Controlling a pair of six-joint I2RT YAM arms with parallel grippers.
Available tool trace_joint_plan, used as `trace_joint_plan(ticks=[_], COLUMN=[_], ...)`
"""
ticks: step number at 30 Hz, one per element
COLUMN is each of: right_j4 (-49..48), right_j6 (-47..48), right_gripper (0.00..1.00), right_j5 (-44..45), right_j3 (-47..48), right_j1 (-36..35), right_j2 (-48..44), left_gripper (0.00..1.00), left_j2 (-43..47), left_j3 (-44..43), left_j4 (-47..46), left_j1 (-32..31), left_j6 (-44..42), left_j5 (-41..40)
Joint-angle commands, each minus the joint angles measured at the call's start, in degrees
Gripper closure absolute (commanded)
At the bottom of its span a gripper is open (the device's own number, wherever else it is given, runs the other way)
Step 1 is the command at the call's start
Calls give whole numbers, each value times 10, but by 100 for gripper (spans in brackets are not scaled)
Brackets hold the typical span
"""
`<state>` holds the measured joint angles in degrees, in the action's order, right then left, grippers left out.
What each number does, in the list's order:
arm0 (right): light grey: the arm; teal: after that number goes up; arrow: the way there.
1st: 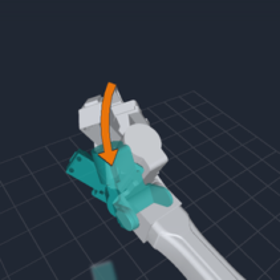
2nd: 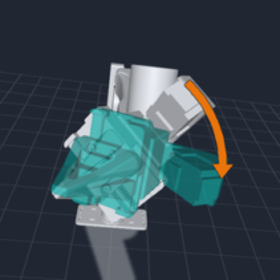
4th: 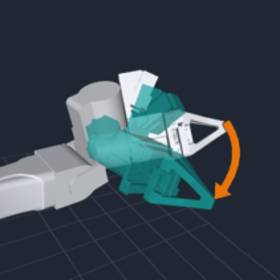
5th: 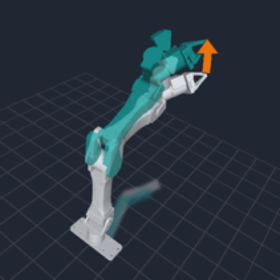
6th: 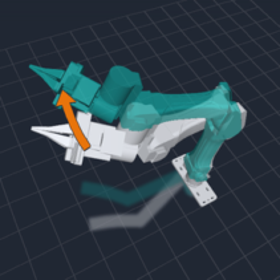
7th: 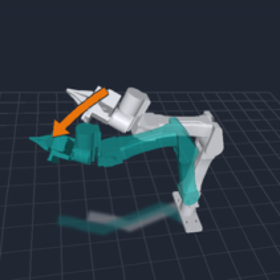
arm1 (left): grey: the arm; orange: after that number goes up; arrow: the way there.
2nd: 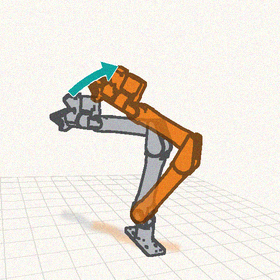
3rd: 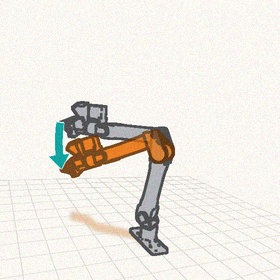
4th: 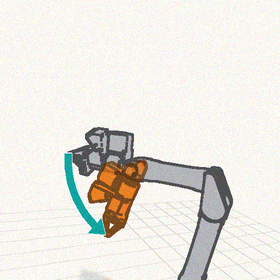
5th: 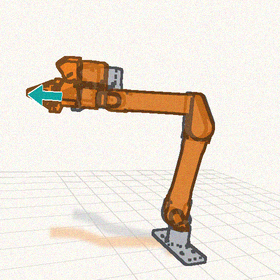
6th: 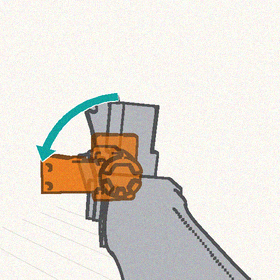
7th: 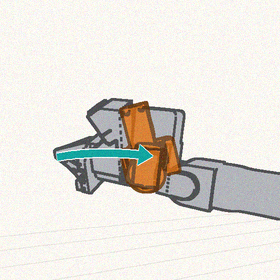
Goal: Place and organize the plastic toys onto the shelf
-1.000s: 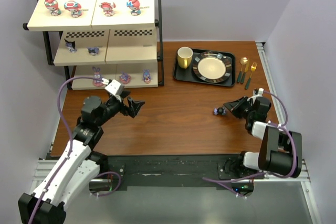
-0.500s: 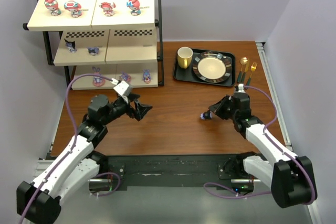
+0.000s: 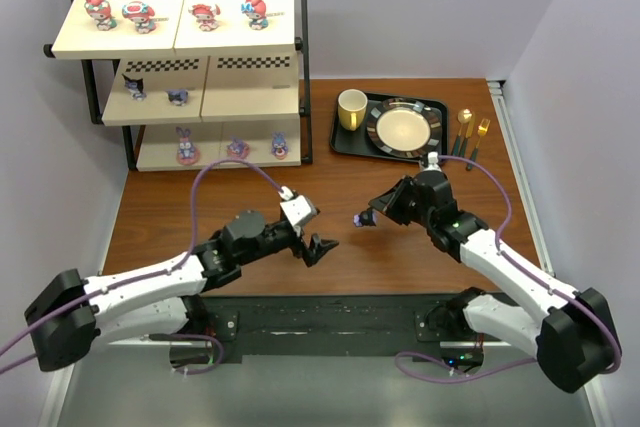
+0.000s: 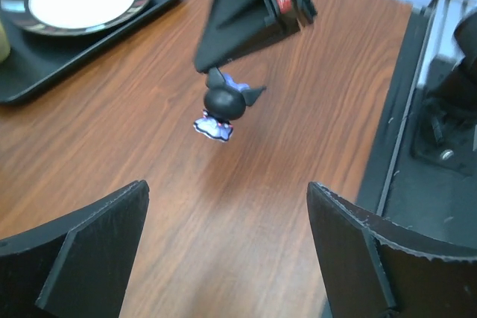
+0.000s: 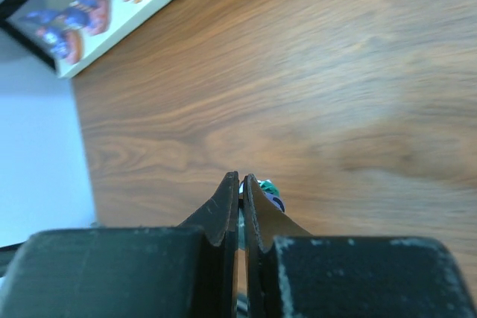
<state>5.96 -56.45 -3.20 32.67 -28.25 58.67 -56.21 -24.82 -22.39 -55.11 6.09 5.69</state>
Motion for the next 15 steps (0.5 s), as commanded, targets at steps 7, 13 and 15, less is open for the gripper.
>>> trace_joint_plan(ticks=[7,13,15], right_j4=[-46,-50,-53], right_j6=[-58,-60,-62], right_gripper=[100,100,100], right_j5=[-73,-86,-87], right_j3=[11,6,6], right_j1=[-25,-33,-37], right_j2=[-50,-62,-63], left_gripper=[9,8,8], left_j2=[-111,-160,-178], left_j3=[52,46,41], left_j4=[-290,-360,-369], left_j1=[-44,-51,-52], left_j6=[-179,-208,-211], left_j5=[-50,-47,-42])
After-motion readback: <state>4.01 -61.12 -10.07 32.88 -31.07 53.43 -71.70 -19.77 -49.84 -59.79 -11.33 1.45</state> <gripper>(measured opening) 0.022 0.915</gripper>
